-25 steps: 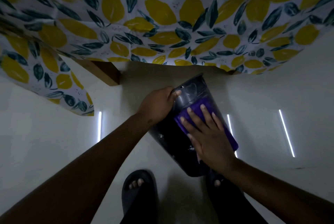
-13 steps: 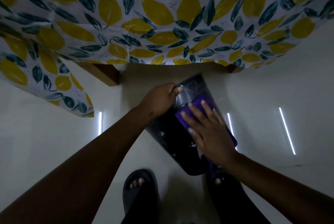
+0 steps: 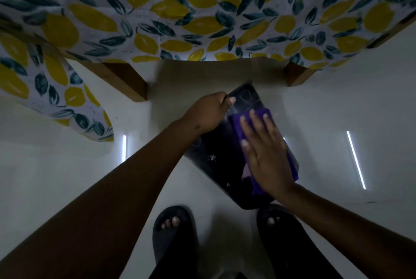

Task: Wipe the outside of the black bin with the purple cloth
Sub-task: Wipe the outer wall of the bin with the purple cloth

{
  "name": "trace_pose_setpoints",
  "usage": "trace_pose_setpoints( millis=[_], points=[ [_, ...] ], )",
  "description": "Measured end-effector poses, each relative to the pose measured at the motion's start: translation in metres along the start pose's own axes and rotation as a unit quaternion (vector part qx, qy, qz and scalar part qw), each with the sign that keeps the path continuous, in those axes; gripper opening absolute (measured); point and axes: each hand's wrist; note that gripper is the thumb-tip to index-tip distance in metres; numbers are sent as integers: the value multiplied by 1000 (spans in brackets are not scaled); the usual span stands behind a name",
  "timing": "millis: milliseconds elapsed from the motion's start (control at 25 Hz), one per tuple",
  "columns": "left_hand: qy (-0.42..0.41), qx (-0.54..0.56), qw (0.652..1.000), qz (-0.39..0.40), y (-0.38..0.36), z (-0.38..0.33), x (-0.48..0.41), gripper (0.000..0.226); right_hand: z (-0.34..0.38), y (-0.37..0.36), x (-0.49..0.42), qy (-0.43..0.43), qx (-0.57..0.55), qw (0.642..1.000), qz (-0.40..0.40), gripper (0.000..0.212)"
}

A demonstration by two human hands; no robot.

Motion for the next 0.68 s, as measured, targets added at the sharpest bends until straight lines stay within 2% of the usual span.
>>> trace_pose_setpoints(
  millis=[80,200,280,360,440,480,520,560,600,680],
  points=[
    [-11,34,999,13,2,4,5,25,-17,7,-19,-98,-92,990,-44,54],
    [-33,34,999,-3,-1,25,22,23,-22,8,-26,-126,-130,982,-53,54],
    [-30,12,999,-37,-3,36,26,28,-9,3,-13,-81,-49,995,-21,55],
    [-26,0,998,-53,-3,41,26,29,8,-7,9,33,72,996,37,57],
    [-35,2,998,-49,-3,41,25,27,9,-9,20,122,99,986,58,58],
    [-39,11,998,-46,-3,41,25,25,4,-6,17,139,96,984,57,57],
    [-43,20,998,-47,-3,40,25,24,-1,-3,10,123,85,988,44,56],
    [-47,27,997,-51,-3,38,23,25,-9,-2,0,65,47,996,24,55],
    [-50,29,997,-55,-4,36,22,28,-19,0,-13,-27,-29,999,-2,54],
    [-45,30,997,-60,-5,32,21,31,-33,3,-30,-174,-162,970,-46,55]
  ],
)
Point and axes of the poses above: each hand's wrist, its own x-axis away from the middle knuckle, its own y-axis out of the back of the hand, z = x × y, and after that the axes turned 12 degrees about y, right-handed
